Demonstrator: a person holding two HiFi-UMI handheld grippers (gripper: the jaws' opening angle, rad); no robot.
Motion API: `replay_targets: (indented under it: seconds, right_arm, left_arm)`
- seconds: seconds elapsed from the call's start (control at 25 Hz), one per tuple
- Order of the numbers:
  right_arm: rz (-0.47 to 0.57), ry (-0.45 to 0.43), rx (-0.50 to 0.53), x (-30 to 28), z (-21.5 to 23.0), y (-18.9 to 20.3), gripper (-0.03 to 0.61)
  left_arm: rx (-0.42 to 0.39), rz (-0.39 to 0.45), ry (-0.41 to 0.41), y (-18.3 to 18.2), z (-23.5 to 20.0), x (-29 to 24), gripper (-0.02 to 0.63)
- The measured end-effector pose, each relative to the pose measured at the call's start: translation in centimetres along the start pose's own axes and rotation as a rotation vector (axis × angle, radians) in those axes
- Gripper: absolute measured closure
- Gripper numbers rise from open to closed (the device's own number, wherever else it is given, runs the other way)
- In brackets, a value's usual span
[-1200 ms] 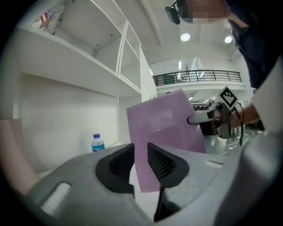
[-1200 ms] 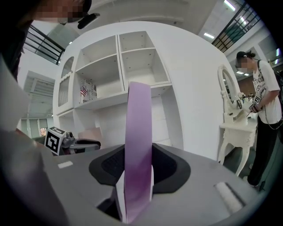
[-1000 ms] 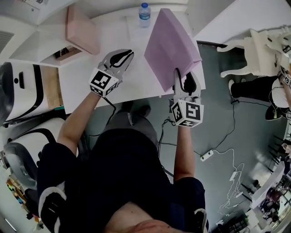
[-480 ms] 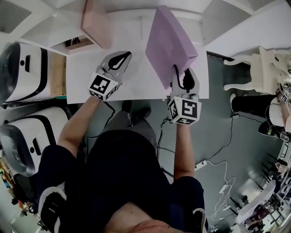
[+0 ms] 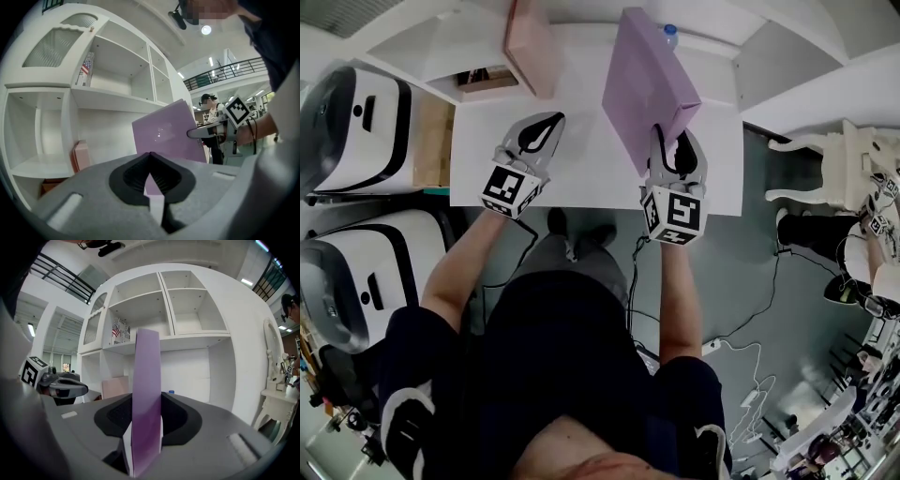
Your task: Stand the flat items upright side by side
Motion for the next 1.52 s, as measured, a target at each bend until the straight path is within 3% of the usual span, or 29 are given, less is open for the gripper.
replay_targets:
  seconds: [0.6,1.52]
  right_arm:
    - [0.027,0.047,0.102,-7.4,-9.5,0.7,0.419]
    - [0.013,0.104,0.175,-18.9,-15.9,4.4,0.419]
  left_arm:
    - [0.019,0.019,-0.054,1.0,-6.8,7.4,0.612]
    - [0.048,0.011,-0.106,3.5,-13.3,10.7,0.612]
Point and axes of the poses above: the fingertips, and each gripper's own axes: x backward along the fingers, z to its right, y out of its underside, the point moved 3 cm from there along x, backward along the fingers, and after that the axes turned 5 degrees about y, right-handed, at the moved point
